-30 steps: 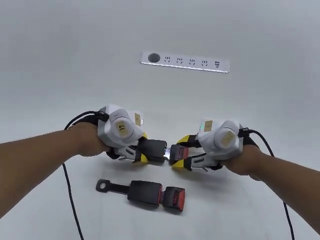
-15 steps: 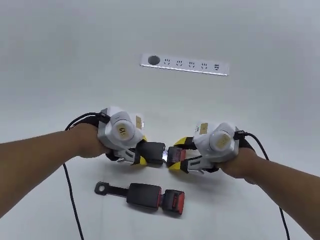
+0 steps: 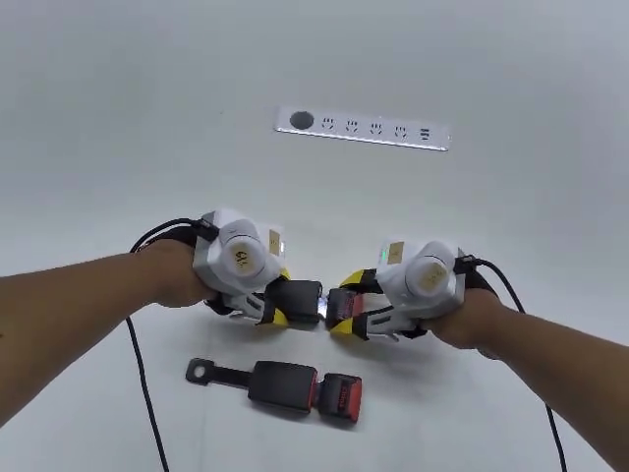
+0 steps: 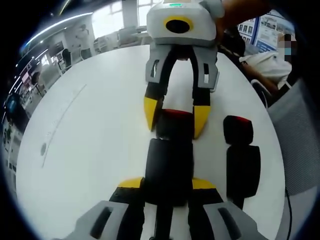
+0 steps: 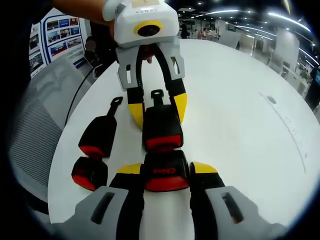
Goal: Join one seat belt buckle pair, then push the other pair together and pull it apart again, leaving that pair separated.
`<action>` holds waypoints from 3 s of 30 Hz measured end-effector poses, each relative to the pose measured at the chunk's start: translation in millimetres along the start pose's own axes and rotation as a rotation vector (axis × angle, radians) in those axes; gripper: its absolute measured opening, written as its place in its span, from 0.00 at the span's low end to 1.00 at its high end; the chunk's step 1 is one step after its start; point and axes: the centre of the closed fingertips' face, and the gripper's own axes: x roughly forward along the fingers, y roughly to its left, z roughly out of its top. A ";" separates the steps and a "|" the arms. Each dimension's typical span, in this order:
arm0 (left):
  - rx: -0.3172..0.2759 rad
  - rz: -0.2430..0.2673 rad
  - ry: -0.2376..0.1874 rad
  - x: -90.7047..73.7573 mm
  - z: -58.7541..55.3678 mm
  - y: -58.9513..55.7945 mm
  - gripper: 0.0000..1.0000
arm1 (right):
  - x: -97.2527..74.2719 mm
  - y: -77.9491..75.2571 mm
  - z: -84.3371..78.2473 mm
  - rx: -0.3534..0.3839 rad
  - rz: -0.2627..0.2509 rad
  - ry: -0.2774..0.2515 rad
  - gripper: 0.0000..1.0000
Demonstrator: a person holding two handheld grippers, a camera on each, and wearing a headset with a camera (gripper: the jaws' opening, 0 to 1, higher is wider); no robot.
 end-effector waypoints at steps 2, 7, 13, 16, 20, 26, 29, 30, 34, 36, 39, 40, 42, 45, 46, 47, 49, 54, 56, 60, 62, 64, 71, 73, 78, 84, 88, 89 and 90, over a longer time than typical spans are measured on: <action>0.007 -0.003 0.002 0.2 -0.3 0.3 0.33 | -0.2 0.2 0.1 -0.002 0.001 0.003 0.34; 0.014 -0.008 -0.001 0.5 -0.4 0.9 0.33 | -0.3 -0.6 0.3 -0.013 -0.001 0.019 0.34; 0.039 -0.021 0.013 0.6 -0.5 1.1 0.33 | -0.8 -1.2 0.4 -0.017 -0.001 0.026 0.34; 0.053 -0.030 0.017 1.0 -1.7 1.8 0.33 | -0.7 -1.5 0.2 -0.019 -0.002 0.027 0.34; 0.067 -0.035 0.028 1.4 -2.4 1.9 0.33 | -0.8 -1.4 0.1 -0.021 -0.004 0.030 0.34; 0.091 -0.044 0.038 0.3 -1.0 0.0 0.33 | 0.0 -2.5 -1.2 -0.022 -0.006 0.035 0.34; 0.100 -0.047 0.044 0.5 -1.2 0.0 0.33 | -1.2 -1.9 -1.1 -0.024 -0.006 0.038 0.34; 0.102 -0.048 0.045 0.5 -1.2 -0.2 0.33 | -1.7 -1.7 -1.6 -0.025 -0.006 0.040 0.34; 0.112 -0.054 0.051 1.4 -3.8 1.2 0.33 | -6.1 -1.7 -5.6 -0.028 -0.003 0.049 0.34; 0.112 -0.054 0.051 2.3 -5.1 2.3 0.33 | -8.7 -2.2 -8.8 -0.025 -0.003 0.048 0.34; 0.110 -0.055 0.047 3.3 -6.4 3.6 0.34 | -9.4 -4.0 -11.4 -0.027 -0.003 0.051 0.34; 0.111 -0.055 0.046 3.7 -6.9 4.0 0.34 | -9.4 -4.2 -11.8 -0.027 -0.003 0.051 0.35; 0.106 -0.055 0.043 4.1 -7.0 4.4 0.34 | -10.2 -4.3 -13.1 -0.022 -0.003 0.048 0.35; 0.099 -0.056 0.039 4.3 -7.1 5.0 0.34 | -12.0 -4.3 -15.0 -0.014 0.000 0.040 0.35; 0.095 -0.055 0.034 4.2 -6.8 4.6 0.34 | -13.0 -4.7 -16.3 -0.016 0.001 0.040 0.35; 0.094 -0.054 0.032 4.2 -6.8 4.6 0.34 | -15.6 -2.1 -17.5 -0.022 0.002 0.041 0.35; 0.087 -0.054 0.025 3.7 -6.2 3.9 0.34 | -17.7 -3.2 -20.1 -0.021 0.002 0.041 0.35; 0.081 -0.055 0.018 3.3 -5.4 3.2 0.34 | -23.0 -4.7 -27.3 -0.018 0.002 0.044 0.35; 0.077 -0.053 0.014 2.7 -4.8 2.6 0.34 | -23.8 -6.5 -28.9 -0.019 0.001 0.043 0.35; 0.060 -0.049 0.001 2.3 -4.7 2.6 0.34 | -30.4 -7.0 -35.2 -0.013 -0.002 0.040 0.35; 0.057 -0.047 -0.006 2.1 -4.3 2.4 0.34 | -32.4 -8.3 -40.2 -0.011 -0.004 0.039 0.35; 0.052 -0.047 -0.010 2.2 -4.4 2.7 0.34 | -35.3 -6.1 -43.5 -0.008 -0.004 0.036 0.35; 0.045 -0.046 -0.019 2.0 -3.1 2.4 0.34 | -48.0 -5.3 -50.8 0.005 -0.013 0.027 0.35; 0.043 -0.045 -0.021 2.1 -3.3 2.7 0.34 | -51.6 -6.1 -52.7 0.008 -0.013 0.025 0.35; 0.038 -0.044 -0.022 1.8 -2.2 1.8 0.34 | -60.4 -5.6 -58.2 0.010 -0.015 0.027 0.35; 0.033 -0.043 -0.023 2.4 -2.7 1.7 0.34 | -68.3 -7.5 -68.1 0.017 -0.019 0.030 0.35; 0.027 -0.041 -0.025 3.0 -3.0 1.6 0.34 | -70.1 -9.5 -75.1 0.029 -0.030 0.024 0.35; 0.027 -0.040 -0.025 3.1 -2.9 1.5 0.34 | -70.4 -10.3 -76.5 0.032 -0.031 0.024 0.35; 0.026 -0.040 -0.024 3.1 -2.8 1.2 0.34 | -71.0 -9.0 -77.0 0.031 -0.031 0.022 0.35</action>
